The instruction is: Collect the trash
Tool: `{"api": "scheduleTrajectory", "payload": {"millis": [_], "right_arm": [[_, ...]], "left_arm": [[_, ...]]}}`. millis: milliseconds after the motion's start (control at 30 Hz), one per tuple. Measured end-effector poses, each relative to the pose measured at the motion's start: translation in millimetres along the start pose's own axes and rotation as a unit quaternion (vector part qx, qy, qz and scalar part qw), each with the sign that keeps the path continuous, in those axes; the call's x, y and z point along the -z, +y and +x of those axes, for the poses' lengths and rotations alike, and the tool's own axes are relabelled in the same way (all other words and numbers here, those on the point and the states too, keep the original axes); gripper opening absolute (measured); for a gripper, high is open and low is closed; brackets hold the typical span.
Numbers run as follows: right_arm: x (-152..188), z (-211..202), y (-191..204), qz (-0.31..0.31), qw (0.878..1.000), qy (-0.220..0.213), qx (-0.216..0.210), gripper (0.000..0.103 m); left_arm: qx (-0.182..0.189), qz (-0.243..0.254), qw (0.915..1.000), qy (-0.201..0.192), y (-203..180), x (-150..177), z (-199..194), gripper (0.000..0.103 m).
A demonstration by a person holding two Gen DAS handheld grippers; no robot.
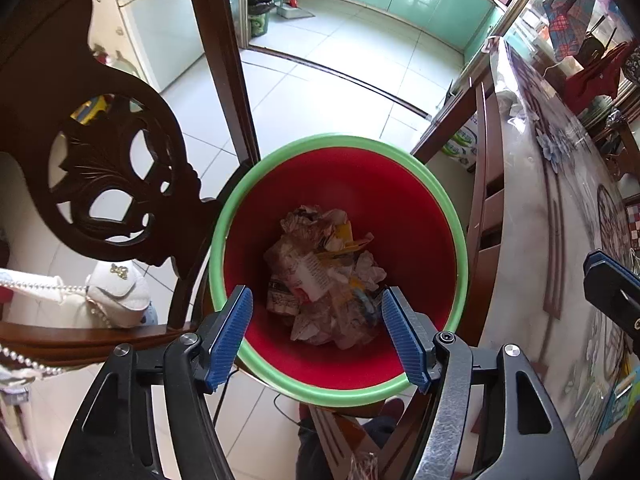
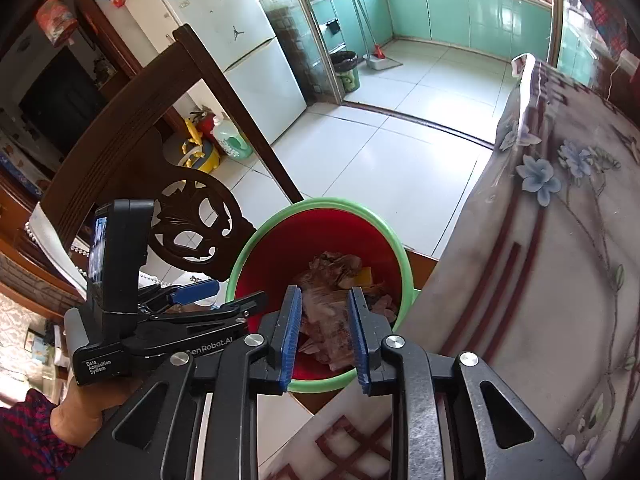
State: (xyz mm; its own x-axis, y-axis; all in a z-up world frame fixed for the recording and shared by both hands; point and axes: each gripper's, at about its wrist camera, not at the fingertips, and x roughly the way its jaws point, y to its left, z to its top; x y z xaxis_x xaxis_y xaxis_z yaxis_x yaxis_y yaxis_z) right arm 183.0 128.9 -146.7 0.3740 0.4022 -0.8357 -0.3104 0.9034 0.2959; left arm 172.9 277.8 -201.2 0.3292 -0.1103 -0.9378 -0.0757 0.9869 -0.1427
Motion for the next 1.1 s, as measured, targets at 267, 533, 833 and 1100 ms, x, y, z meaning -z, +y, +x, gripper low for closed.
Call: {"api": "scheduleTrajectory", "payload": {"millis": [267, 533, 833, 1100], "right_arm": [[26.5, -52.1, -16.4, -0.012, 0.999, -0.03, 0.029, 0.048], [72.6, -122.8, -52.5, -0.014, 0.996, -0.074, 0.045, 0.058], [127.5, -247.1, -102.4, 0.013, 0.967, -0.244, 0.074, 0.092], [149.8, -299.0, -107.5, 0.001, 0.926, -0.34, 0.161, 0.102]], "left_arm": [[0.007, 0.023, 0.9965, -0.081, -28.7, 15.6, -57.4, 0.081], [0.022, 0.001, 0.9902, -0.138, -70.0, 56.7, -107.6, 0.085], [0.04, 0.009, 0.9585, -0.282, -152.6, 99.5, -172.3, 0.103], [0.039, -0.005, 0.9427, -0.331, -197.3, 126.0, -212.2, 0.103]]}}
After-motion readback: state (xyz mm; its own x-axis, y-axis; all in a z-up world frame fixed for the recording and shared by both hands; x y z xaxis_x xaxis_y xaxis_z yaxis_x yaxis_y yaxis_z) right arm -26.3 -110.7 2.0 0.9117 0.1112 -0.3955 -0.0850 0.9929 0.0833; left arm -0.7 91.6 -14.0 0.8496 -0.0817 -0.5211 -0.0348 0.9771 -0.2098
